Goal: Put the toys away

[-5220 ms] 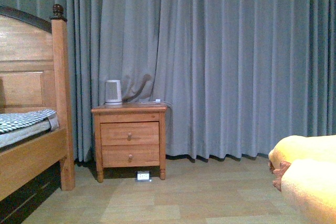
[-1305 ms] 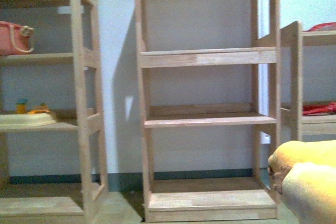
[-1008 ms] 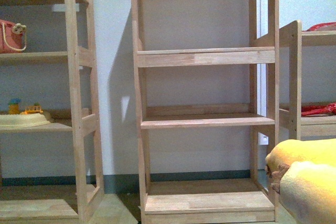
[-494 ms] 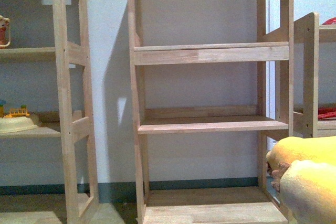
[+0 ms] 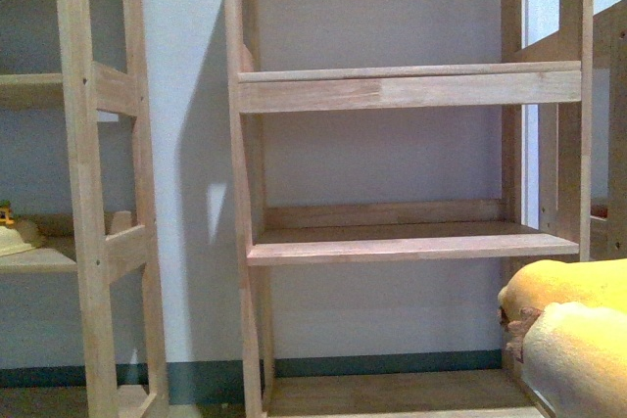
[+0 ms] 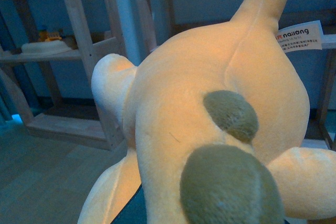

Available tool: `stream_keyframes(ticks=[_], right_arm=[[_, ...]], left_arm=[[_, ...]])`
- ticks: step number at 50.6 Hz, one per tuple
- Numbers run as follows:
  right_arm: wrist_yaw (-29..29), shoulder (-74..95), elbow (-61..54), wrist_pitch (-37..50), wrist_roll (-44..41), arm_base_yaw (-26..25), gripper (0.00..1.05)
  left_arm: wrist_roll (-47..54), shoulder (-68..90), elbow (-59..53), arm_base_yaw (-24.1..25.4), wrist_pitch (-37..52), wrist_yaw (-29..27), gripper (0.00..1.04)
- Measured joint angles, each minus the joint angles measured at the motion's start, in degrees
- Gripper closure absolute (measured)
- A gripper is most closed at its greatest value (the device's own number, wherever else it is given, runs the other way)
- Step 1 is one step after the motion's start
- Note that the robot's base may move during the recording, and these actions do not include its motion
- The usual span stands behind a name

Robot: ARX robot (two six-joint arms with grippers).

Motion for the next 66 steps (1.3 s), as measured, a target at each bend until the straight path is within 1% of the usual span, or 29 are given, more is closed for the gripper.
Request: stream_keyframes(ticks=[66], right_arm=[[0.04,0.00,0.00,0.00,0.00,0.00,0.88]], left_arm=[[0.02,0.00,0.00,0.00,0.00,-0.02,0.06]])
